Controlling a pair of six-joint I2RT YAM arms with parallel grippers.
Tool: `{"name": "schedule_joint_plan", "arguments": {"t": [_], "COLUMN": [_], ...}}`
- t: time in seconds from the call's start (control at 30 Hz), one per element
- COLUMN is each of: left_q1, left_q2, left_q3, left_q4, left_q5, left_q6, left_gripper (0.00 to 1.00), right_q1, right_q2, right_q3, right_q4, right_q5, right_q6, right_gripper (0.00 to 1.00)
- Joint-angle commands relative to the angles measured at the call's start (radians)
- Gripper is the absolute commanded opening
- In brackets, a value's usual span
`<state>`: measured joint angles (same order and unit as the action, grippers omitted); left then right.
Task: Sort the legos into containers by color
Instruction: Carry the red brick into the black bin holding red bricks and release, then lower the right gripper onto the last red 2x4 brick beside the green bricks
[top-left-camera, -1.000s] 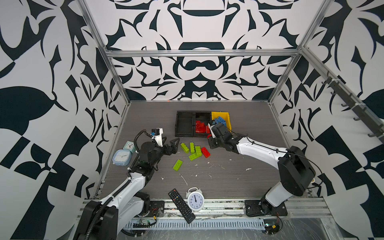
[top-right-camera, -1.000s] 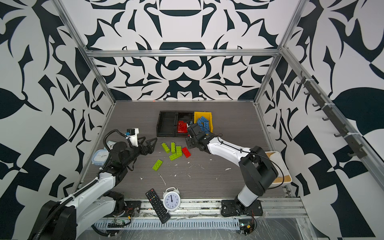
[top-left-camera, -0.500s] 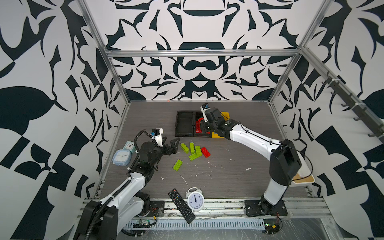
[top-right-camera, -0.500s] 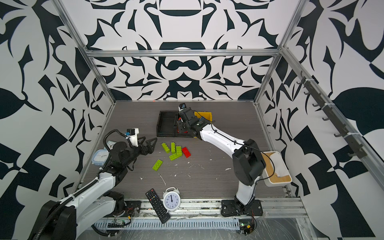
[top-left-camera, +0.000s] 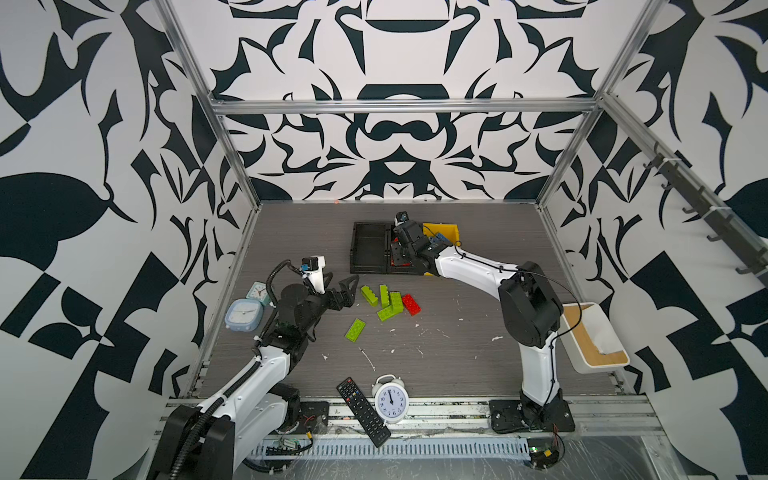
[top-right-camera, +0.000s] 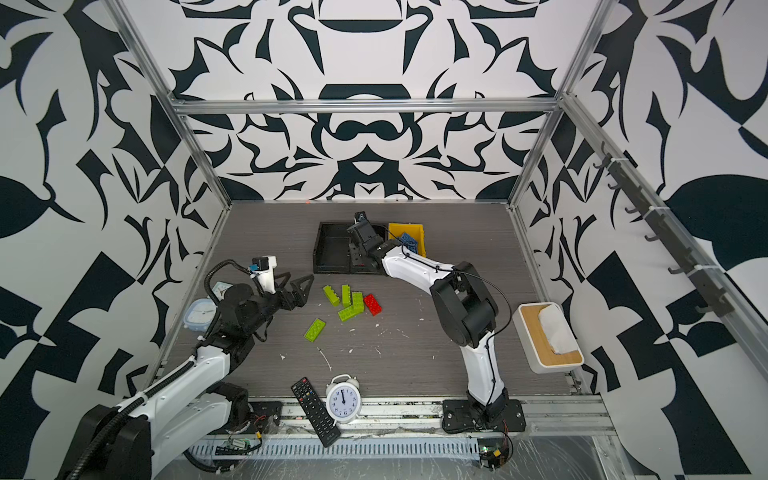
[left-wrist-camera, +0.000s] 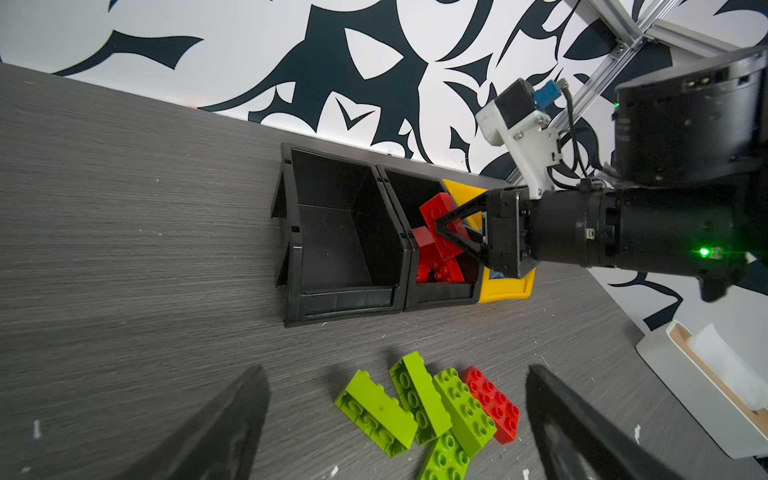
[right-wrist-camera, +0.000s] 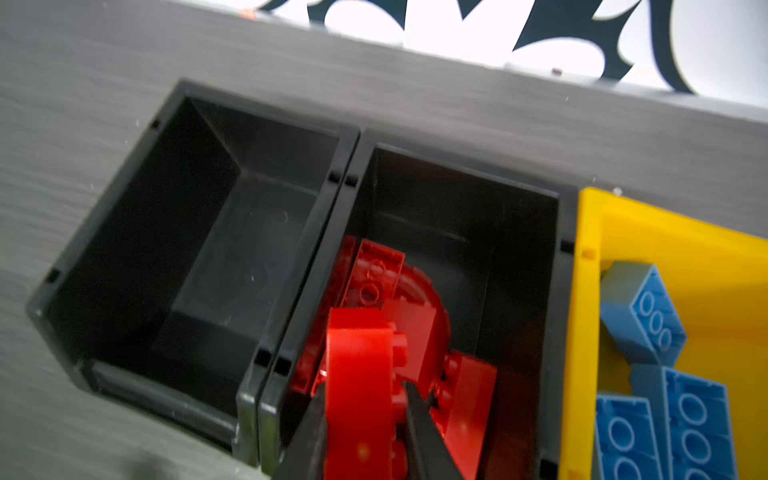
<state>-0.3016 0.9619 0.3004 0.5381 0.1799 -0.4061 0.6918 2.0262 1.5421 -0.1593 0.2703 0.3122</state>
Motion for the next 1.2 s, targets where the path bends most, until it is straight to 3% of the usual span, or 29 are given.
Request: {"name": "schedule_joint_plan", "arguments": {"t": [0.0, 0.13, 0.23, 0.4, 0.57, 0.8, 1.0, 1.17], "left_q1": [-0.003, -0.004, -0.004, -0.004, -0.004, -0.004, -0.004, -0.004], "left_q2": [-0.015, -0.008, -0.009, -0.012, -0.018, -0.031, -0.013, 0.004], "left_q3": [-0.027, -0.028, -0.028, -0.027, -0.025, -0.021, -0.015, -0.012], "left_q4": [0.010, 0.016, 0.016, 0.013, 0.001, -0.019, -0.017, -0.011], "left_q5": [-0.009, -0.012, -0.008, -0.017, -0.020, -0.039, -0.029, -0.025], "left_q6": [-0.012, -0.015, -0.018, -0.020, -0.010, 0.002, 0.006, 0.009], "left_gripper": [0.99, 0.99, 0.99, 0.99, 0.99, 0.99, 0.99, 0.99], "right_q1": [0.005, 0.004, 0.005, 0.005, 0.019, 0.057, 0.080, 0.080], "right_q2": [-0.010, 0.012, 0.021, 0.009, -0.077, -0.268, -0.417, -0.457], "right_q3": [0.050, 0.073, 0.082, 0.094, 0.028, -0.194, -0.384, -0.462], "right_q4": [0.060, 0.053, 0.050, 0.005, -0.036, -0.176, -0.239, -0.244], "right_q5": [0.045, 0.044, 0.043, 0.019, -0.131, -0.261, -0.289, -0.293], "right_q6": [0.002, -0.008, -0.009, -0.030, -0.036, -0.068, -0.110, -0.115], "right_gripper": [0.21, 0.28, 0.49, 0.57, 0.59, 0.59, 0.57, 0.59]}}
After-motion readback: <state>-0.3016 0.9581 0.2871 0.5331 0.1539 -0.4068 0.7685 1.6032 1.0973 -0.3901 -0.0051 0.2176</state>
